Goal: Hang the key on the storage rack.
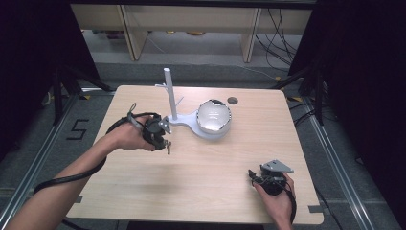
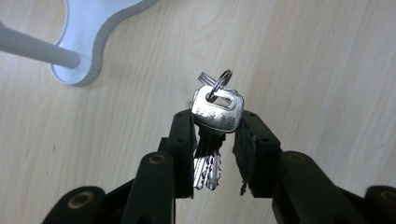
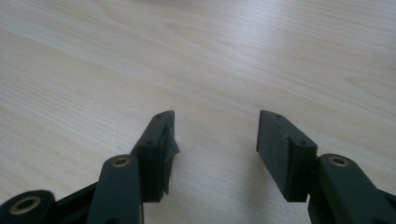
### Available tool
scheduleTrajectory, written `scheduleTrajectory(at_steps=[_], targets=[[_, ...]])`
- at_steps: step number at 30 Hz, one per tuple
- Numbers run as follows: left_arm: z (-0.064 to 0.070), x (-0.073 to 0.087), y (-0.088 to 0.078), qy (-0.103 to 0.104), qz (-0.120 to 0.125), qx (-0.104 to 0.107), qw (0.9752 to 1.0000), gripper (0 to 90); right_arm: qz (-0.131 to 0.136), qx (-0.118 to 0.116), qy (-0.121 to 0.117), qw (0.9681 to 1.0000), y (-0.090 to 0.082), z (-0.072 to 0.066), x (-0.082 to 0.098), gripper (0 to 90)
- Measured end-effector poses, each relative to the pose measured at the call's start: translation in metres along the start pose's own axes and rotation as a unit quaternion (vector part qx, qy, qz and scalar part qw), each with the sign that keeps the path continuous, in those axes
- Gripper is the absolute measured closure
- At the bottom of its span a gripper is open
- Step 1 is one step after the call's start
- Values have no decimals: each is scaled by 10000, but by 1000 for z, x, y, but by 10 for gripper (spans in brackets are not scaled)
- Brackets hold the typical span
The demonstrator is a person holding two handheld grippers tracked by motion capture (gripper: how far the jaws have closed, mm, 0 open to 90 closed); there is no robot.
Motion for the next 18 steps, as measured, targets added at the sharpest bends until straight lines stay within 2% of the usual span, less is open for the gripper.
scheduleTrajectory(at_steps=[5,6,11,13,18], targets=[[-13,5,-10,-101,32,-136,9999,682,-6,10,-4,10000,0,0,0,479],[-16,6,-12,-58,20,-179,9998,682,6,12,-21,10000,0,0,0,479],[-28,11,-22,-231,22,-346,9991,683,-2,9,-1,10000,0,0,0,479],[-31,12,-23,-201,5,-379,9991,682,1,10,-1,10000,0,0,0,478],[-38,16,-28,-355,45,-421,9985,682,2,1,10,10000,0,0,0,479]])
Point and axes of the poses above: each handheld gripper's, and its own axes: y roughly forward along the jaws, x roughly out of its underside, z roughly to its right, the point moved 7 cm from there along y, roughly forward along the jaws, and after that the axes turned 13 degrees about x, right-handed, at the moved point
